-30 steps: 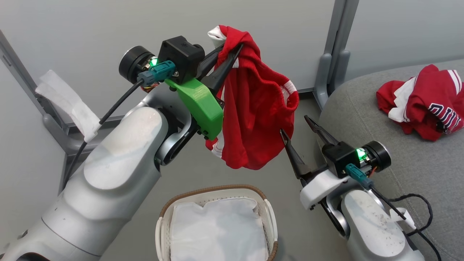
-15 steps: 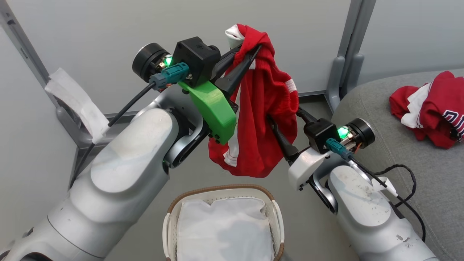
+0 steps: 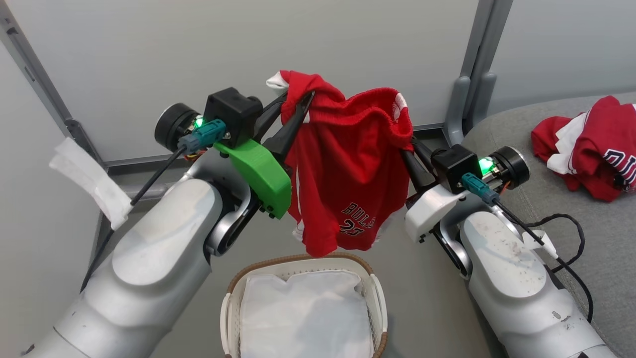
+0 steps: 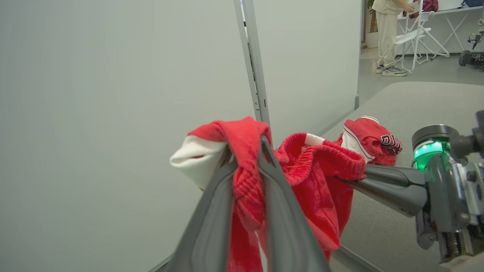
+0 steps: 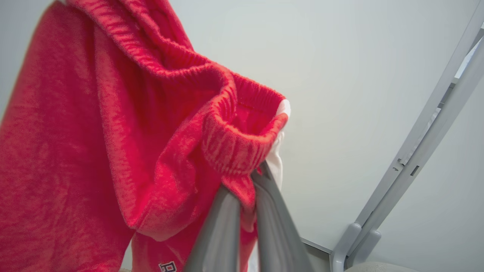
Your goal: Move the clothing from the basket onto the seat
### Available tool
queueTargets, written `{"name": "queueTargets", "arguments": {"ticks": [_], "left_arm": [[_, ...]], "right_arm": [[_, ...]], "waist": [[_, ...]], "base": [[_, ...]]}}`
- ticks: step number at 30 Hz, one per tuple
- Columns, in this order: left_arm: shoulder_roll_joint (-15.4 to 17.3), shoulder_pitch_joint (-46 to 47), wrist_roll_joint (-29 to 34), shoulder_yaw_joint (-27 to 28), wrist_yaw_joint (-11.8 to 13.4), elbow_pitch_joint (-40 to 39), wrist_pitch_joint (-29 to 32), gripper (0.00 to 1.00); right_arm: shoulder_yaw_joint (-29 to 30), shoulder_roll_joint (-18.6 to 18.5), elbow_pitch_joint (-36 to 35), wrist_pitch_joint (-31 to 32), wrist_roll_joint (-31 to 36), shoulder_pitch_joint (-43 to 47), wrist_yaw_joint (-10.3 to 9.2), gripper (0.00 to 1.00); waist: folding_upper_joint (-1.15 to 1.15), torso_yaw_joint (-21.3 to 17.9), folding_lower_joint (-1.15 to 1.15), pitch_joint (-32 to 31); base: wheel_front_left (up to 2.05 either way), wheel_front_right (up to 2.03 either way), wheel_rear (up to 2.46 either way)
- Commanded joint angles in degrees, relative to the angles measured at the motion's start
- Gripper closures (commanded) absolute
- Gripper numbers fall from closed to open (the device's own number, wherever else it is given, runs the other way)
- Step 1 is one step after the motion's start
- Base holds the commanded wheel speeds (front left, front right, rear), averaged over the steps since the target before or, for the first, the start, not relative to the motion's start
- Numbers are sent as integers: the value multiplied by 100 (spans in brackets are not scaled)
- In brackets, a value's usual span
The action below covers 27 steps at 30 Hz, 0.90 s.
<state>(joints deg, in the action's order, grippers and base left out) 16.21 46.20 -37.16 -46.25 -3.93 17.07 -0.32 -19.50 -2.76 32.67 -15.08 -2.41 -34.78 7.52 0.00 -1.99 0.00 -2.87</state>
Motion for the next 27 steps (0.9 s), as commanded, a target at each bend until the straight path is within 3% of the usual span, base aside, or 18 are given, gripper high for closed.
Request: {"name": "queueTargets", "arguments": {"ticks": [1,8,18,27], "left_arm": [[8,-172,28,19,53,69,-131,0],[-153,-660,9,-126,93,388,-591,0],[-373,-1160,97,-367,99,746,-1074,0],[-481,-1368,128,-526,94,891,-1222,0]], "right_arm": [[87,-23,-34,-13,82,-102,-6,100],[447,-195,-193,-12,313,-222,-6,100],[924,-794,-448,-13,449,-122,-6,100],[1284,-1216,-637,-13,492,186,-6,100]], "waist": [[0,-65,0,17],[0,-246,0,45],[0,-586,0,125],[0,-1252,0,344]], "base": [[0,0,0],[0,0,0],[0,0,0],[0,0,0]]}}
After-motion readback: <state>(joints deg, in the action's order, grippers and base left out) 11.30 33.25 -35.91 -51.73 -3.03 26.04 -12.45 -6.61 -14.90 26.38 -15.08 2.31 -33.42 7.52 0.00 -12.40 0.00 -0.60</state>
